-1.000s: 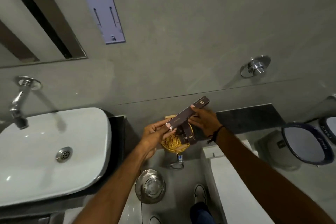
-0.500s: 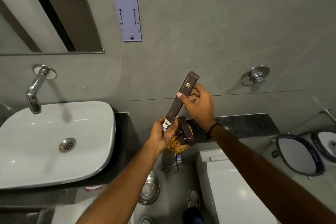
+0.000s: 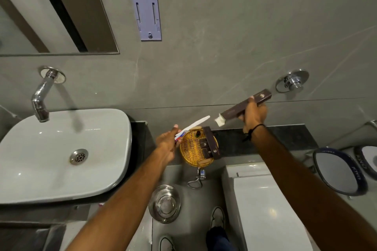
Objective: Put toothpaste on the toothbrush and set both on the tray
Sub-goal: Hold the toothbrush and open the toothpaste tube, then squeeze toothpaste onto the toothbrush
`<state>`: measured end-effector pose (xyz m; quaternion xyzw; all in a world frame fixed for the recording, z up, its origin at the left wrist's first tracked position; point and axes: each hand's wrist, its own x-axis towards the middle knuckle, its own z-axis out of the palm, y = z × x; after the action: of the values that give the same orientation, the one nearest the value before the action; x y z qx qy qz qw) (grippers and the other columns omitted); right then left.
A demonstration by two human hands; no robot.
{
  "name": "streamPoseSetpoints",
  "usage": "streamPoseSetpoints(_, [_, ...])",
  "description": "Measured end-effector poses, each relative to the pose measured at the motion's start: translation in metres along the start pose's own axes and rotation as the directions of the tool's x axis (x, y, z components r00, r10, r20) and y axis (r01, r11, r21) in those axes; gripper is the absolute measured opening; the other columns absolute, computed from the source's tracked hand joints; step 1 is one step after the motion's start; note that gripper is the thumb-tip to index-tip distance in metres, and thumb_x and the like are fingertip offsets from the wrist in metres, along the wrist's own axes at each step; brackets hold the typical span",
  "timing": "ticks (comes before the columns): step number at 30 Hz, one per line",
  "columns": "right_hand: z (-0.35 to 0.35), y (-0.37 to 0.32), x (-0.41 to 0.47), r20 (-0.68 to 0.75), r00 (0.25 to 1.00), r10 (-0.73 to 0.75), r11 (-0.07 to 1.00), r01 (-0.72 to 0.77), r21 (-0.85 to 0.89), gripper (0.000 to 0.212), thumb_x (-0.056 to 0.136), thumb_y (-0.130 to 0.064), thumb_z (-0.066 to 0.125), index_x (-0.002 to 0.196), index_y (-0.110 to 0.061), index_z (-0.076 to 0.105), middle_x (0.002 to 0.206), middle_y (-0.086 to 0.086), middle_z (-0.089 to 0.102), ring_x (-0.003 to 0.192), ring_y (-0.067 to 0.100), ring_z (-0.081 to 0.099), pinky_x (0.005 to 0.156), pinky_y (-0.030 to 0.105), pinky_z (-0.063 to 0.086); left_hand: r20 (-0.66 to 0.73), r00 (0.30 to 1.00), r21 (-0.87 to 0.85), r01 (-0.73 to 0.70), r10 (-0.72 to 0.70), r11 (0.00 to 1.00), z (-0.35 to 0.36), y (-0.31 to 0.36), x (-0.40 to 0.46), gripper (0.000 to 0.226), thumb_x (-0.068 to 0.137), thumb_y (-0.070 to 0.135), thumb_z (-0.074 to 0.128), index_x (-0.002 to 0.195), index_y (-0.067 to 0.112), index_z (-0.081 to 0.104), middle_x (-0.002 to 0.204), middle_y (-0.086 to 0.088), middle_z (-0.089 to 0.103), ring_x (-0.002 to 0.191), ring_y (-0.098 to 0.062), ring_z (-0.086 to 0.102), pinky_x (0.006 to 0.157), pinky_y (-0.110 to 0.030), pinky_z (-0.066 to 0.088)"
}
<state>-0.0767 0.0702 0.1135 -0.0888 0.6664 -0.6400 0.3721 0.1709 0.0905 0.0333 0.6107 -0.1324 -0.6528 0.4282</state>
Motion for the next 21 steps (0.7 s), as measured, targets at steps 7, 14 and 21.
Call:
streamPoseSetpoints(7, [-0.027,0.067,0.006,0.280,0.847,0.451,0.830,-0.283,-0.481,0.020,0.100,-0.022,0.060,0.115,-0.007,0.061,0.104,0.014,0.067,0.089,0.028,0.068,0.082,0.039,0.058,-0.022,0.993,0.037,-0.115,0.116,0.993,0.005,0.013,0.017,0.026,0.089,0.020,0.077,0.070,0.005,0.069,0.071,-0.009,0.070,0.049,-0.012,0.062,0.041,-0.014,0.051])
streamPoseSetpoints(14, [-0.006,0.127,-0.044,0.526,0.614,0.589,0.298,0.441,-0.847,0.051,0.091,-0.023,0.079,0.134,-0.004,0.062,0.113,0.015,0.069,0.101,0.031,0.073,0.072,0.024,0.057,0.029,0.993,0.086,-0.114,0.112,0.990,-0.001,0.022,0.020,0.013,0.083,0.014,0.083,0.083,0.004,0.075,0.079,-0.009,0.074,0.056,-0.012,0.068,0.044,-0.014,0.052])
streamPoseSetpoints(21, [0.011,0.176,-0.087,0.473,0.547,0.691,-0.011,0.662,-0.749,0.042,0.093,-0.047,0.070,0.103,-0.005,0.070,0.109,0.015,0.075,0.092,0.030,0.073,0.074,0.031,0.059,-0.002,0.995,0.114,-0.097,0.098,0.989,-0.026,-0.005,0.021,0.013,0.082,0.016,0.084,0.077,0.007,0.076,0.069,-0.004,0.075,0.055,-0.011,0.068,0.046,-0.015,0.053])
